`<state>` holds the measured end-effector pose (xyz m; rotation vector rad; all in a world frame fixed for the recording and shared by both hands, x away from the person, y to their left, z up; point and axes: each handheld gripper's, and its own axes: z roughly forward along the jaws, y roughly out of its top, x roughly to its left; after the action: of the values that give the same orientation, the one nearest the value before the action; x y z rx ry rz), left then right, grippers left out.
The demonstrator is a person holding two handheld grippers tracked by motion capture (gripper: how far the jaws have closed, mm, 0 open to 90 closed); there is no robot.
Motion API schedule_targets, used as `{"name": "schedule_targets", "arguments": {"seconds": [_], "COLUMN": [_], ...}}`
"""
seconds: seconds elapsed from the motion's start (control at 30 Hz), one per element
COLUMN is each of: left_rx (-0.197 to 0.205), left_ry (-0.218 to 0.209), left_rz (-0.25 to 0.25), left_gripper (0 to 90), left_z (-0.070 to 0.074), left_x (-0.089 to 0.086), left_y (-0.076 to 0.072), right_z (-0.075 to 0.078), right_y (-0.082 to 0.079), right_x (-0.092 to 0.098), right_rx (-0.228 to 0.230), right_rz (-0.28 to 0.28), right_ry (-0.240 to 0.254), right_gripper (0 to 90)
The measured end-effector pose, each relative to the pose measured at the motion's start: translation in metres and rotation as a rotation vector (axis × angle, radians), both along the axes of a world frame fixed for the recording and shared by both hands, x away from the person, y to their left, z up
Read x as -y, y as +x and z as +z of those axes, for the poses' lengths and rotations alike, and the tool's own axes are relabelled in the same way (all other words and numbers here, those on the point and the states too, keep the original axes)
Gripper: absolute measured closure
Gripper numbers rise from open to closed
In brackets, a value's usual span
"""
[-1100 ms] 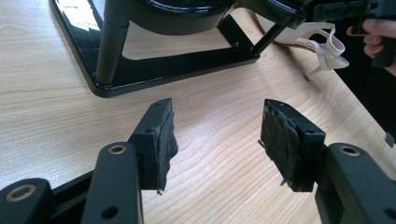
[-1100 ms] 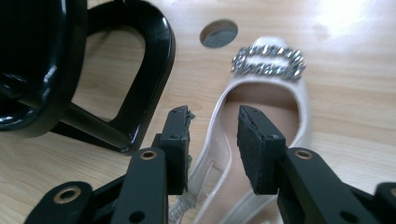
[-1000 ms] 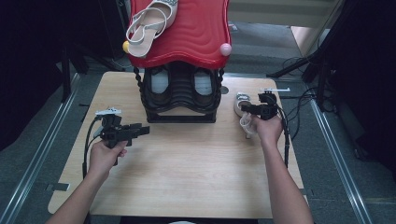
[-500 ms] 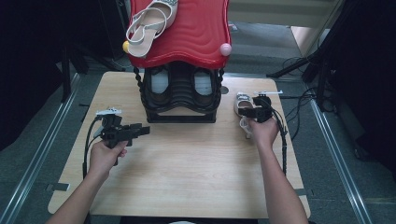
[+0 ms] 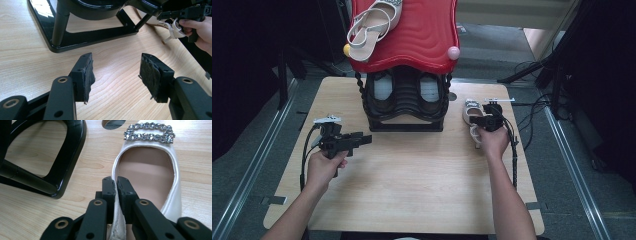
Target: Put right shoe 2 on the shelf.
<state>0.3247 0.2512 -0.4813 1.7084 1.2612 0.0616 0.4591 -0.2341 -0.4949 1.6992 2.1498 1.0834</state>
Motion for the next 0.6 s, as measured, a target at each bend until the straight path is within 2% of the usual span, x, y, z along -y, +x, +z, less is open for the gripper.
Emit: {"name": "schedule_targets", "arguments": {"seconds": [0.13, 0.27, 0.3, 0.33, 0.6], "left_rx": [0.001, 0.0, 0.0, -0.002, 0.0], "left_ry": [0.001, 0.002, 0.0, 0.001, 0.001], "left_rz": [0.001, 0.001, 0.001, 0.001, 0.003], "left_gripper": [44.7, 44.8, 44.7, 44.7, 44.7], "left_z": [0.0, 0.0, 0.0, 0.0, 0.0], "left_x": [0.0, 0.0, 0.0, 0.0, 0.0], "left_y": [0.0, 0.0, 0.0, 0.0, 0.0], "right_z": [0.0, -0.001, -0.001, -0.001, 0.002], "right_y": [0.001, 0.001, 0.002, 0.002, 0.002], "right_x": [0.002, 0.007, 0.009, 0.01, 0.013], "right_rx": [-0.008, -0.023, -0.01, -0.026, -0.021], "right_rz": [-0.002, -0.005, -0.004, -0.006, -0.024], "right_ry": [0.018, 0.067, 0.063, 0.08, 0.105], "right_gripper": [88.5, 88.7, 88.7, 88.7, 88.8]}}
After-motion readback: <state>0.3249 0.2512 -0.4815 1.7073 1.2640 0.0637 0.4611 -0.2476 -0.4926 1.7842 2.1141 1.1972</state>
